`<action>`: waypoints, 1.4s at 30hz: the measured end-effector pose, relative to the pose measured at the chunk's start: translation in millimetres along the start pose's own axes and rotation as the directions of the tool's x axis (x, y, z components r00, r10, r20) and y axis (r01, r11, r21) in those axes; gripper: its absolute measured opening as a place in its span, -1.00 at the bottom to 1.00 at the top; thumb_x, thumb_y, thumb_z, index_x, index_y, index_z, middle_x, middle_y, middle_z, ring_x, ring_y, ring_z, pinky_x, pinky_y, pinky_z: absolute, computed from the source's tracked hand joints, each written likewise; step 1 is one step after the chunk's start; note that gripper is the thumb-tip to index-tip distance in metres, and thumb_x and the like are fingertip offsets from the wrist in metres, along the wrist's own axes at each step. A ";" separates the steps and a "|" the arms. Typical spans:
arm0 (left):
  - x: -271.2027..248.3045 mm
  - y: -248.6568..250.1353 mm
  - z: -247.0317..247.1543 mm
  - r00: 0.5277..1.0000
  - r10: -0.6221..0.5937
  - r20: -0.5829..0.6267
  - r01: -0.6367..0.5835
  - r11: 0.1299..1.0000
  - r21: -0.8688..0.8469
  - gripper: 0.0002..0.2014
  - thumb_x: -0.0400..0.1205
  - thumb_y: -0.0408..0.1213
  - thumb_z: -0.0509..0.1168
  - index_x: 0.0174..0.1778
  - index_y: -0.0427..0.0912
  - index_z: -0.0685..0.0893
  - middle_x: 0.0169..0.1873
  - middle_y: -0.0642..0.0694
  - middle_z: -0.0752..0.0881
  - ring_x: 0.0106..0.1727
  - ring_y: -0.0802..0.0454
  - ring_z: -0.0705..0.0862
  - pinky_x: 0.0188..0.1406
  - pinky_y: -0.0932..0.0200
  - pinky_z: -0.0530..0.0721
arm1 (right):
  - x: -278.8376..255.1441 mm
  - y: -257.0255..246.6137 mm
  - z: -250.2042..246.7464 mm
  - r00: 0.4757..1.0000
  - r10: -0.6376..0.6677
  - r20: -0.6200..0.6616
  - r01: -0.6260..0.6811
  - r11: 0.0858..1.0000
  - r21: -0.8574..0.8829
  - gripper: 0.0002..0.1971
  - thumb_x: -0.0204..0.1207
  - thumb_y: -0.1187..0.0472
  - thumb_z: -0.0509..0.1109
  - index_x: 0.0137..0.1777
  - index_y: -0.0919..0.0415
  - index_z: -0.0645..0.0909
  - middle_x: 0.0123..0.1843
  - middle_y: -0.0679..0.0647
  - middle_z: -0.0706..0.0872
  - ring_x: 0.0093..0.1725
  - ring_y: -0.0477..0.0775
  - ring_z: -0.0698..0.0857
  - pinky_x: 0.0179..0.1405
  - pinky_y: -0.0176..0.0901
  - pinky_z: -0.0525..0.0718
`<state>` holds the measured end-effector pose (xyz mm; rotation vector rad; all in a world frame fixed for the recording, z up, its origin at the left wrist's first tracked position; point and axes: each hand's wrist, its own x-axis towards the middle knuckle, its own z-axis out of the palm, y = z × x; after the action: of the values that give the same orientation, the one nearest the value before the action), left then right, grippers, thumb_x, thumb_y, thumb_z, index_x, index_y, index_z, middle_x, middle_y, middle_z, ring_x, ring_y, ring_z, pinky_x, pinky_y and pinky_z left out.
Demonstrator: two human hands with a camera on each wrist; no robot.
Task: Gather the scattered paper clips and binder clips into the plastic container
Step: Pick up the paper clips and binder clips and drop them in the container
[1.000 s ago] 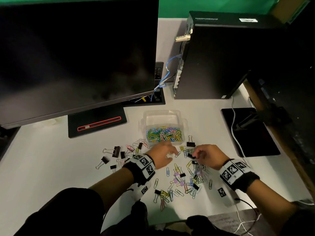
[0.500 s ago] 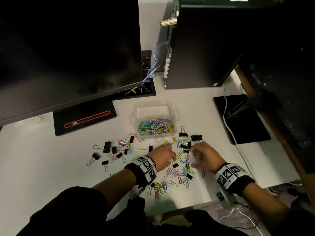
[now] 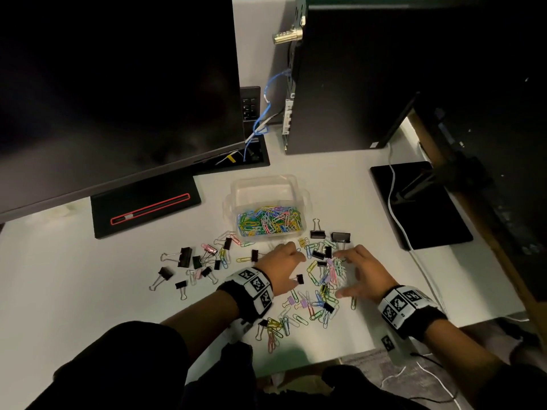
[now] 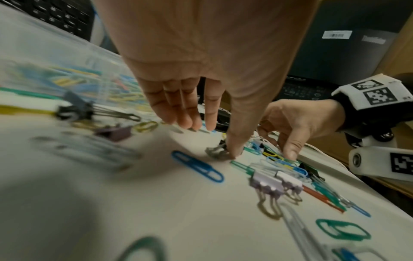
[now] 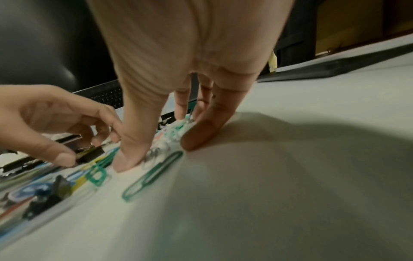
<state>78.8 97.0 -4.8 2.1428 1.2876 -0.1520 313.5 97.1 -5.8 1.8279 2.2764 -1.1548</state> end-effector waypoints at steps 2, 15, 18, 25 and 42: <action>8.0 9.2 1.0 1.000 0.014 -0.003 -0.014 0.999 0.050 -0.40 0.54 -0.15 0.35 0.49 -0.17 0.35 0.34 -0.21 0.41 0.38 -0.19 0.40 0.40 -0.02 0.42 | 4.5 -0.6 0.8 1.000 -0.015 -0.020 0.016 1.000 0.013 -0.19 0.04 0.05 0.71 0.34 0.06 0.50 0.14 0.03 0.47 0.09 -0.05 0.51 0.03 -0.36 0.42; 14.6 21.4 1.4 0.999 -0.032 -0.008 0.031 0.997 -0.065 -0.57 0.55 -0.32 0.36 0.33 -0.25 0.46 0.30 -0.24 0.42 0.30 -0.22 0.49 0.31 0.00 0.49 | 8.9 -3.8 -5.7 0.999 0.003 -0.043 0.003 0.992 0.123 -0.87 0.34 0.29 0.53 -0.15 0.06 0.75 -0.20 -0.21 0.70 -0.21 -0.32 0.62 -0.15 -0.53 0.47; 12.0 17.5 -0.8 0.996 -0.092 0.015 0.093 0.991 -0.099 -0.51 0.56 -0.49 0.24 0.42 -0.23 0.38 0.35 -0.23 0.38 0.33 -0.20 0.50 0.35 0.01 0.49 | 11.0 -7.0 -16.5 0.998 0.047 -0.039 -0.041 0.989 0.142 -0.89 0.35 0.29 0.53 -0.23 0.04 0.76 -0.31 -0.27 0.72 -0.31 -0.32 0.64 -0.22 -0.50 0.51; 6.9 7.2 0.2 0.981 -0.195 -0.023 0.184 0.952 -0.243 -0.50 0.53 -0.53 0.23 0.42 -0.21 0.43 0.28 -0.22 0.57 0.33 -0.12 0.53 0.33 0.13 0.47 | 30.9 -36.2 -43.6 0.994 0.035 -0.104 -0.010 0.971 0.241 -0.84 0.34 0.37 0.51 -0.20 0.08 0.74 -0.20 -0.04 0.79 -0.16 0.01 0.76 -0.05 -0.20 0.70; -21.0 -27.1 -26.5 0.925 -0.345 -0.158 0.191 0.783 -0.592 -0.81 0.41 -0.41 0.50 -0.08 -0.29 0.73 -0.37 0.06 0.65 -0.38 0.33 0.55 -0.43 0.60 0.50 | 66.4 -84.7 -37.2 0.977 -0.114 -0.180 0.141 0.979 0.150 -0.71 0.42 0.46 0.37 0.05 0.12 0.69 0.10 0.06 0.68 -0.12 0.09 0.65 -0.15 -0.30 0.57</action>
<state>39.9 104.9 12.4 1.4867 1.5512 0.3723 236.4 168.6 37.8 1.9310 2.4957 -1.2833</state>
